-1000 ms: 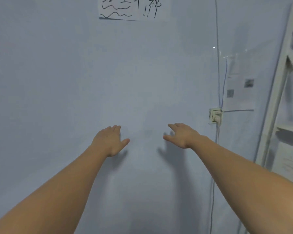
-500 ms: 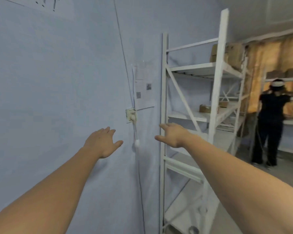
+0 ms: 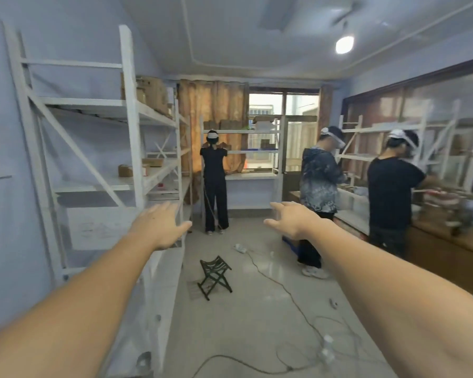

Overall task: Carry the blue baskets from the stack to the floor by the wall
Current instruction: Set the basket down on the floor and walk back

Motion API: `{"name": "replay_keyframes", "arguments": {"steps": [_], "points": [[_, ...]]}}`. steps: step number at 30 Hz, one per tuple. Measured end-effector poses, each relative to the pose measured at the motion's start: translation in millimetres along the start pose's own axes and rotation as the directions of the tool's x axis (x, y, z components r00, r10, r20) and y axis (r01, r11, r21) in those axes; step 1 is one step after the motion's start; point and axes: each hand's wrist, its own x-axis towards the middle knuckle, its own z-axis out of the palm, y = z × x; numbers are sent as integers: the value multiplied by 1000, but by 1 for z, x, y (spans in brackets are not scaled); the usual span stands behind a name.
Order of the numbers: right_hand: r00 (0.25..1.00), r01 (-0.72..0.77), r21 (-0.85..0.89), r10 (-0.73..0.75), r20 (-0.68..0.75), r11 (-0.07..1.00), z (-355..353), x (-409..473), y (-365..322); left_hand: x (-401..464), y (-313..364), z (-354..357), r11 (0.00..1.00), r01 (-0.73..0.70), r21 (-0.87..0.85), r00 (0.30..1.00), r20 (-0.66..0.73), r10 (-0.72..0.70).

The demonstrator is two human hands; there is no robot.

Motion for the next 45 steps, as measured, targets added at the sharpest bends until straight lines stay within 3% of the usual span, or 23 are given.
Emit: {"name": "replay_keyframes", "arguments": {"steps": [7, 17, 24, 33, 39, 45], "points": [[917, -395, -78, 398, 22, 915, -36, -151, 205, 4, 228, 32, 932, -352, -91, 934, 36, 356], [654, -754, -114, 756, -34, 647, -83, -345, 371, -29, 506, 42, 686, -678, -263, 712, -3, 702], [404, -914, -73, 907, -116, 398, -101, -450, 433, -64, 659, 36, 417, -850, -322, 471, -112, 875], [118, -993, -20, 982, -148, 116, -109, -575, 476, -145, 812, 37, 113, -930, -350, 184, -177, 967], [74, -997, -42, 985, -158, 68, -120, -623, 528, -182, 899, 36, 42, -934, -354, 127, -219, 968], [91, -996, -30, 984, -151, 88, -124, -642, 594, -195, 965, 50, 75, -936, -344, 145, -182, 973]]}}
